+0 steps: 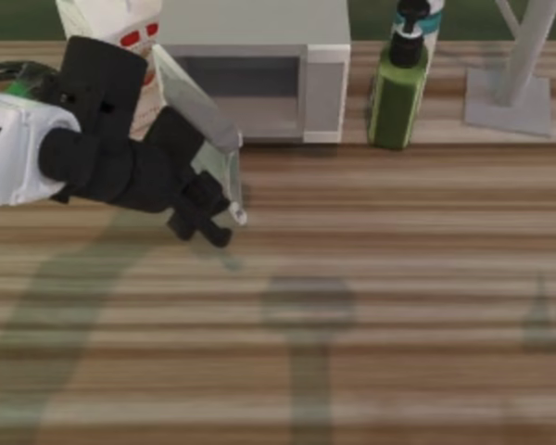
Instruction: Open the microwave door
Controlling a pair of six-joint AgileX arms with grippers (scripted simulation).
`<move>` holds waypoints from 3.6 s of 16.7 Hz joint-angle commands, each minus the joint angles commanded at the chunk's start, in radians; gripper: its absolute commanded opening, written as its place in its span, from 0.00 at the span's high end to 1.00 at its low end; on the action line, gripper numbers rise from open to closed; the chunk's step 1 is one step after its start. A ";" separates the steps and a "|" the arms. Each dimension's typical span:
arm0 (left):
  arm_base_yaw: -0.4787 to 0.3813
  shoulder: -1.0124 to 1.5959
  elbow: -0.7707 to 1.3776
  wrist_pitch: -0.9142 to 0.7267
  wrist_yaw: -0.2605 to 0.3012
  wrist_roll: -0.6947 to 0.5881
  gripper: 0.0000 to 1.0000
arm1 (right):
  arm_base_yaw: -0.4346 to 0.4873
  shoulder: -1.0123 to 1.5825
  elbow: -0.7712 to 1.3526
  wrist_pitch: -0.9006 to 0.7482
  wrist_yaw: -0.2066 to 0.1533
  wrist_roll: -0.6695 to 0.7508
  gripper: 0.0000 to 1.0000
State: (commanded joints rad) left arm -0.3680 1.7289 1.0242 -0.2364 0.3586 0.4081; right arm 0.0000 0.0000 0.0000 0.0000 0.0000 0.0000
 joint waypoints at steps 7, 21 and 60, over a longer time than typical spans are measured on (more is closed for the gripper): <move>-0.006 0.000 -0.004 -0.001 0.007 -0.005 1.00 | 0.000 0.000 0.000 0.000 0.000 0.000 0.00; 0.024 -0.003 0.000 -0.024 0.037 0.056 1.00 | 0.000 0.000 0.000 0.000 0.000 0.000 0.00; 0.050 -0.004 0.003 -0.053 0.076 0.118 1.00 | 0.000 0.000 0.000 0.000 0.000 0.000 0.00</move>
State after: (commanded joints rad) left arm -0.3179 1.7249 1.0273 -0.2894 0.4345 0.5257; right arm 0.0000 0.0000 0.0000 0.0000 0.0000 0.0000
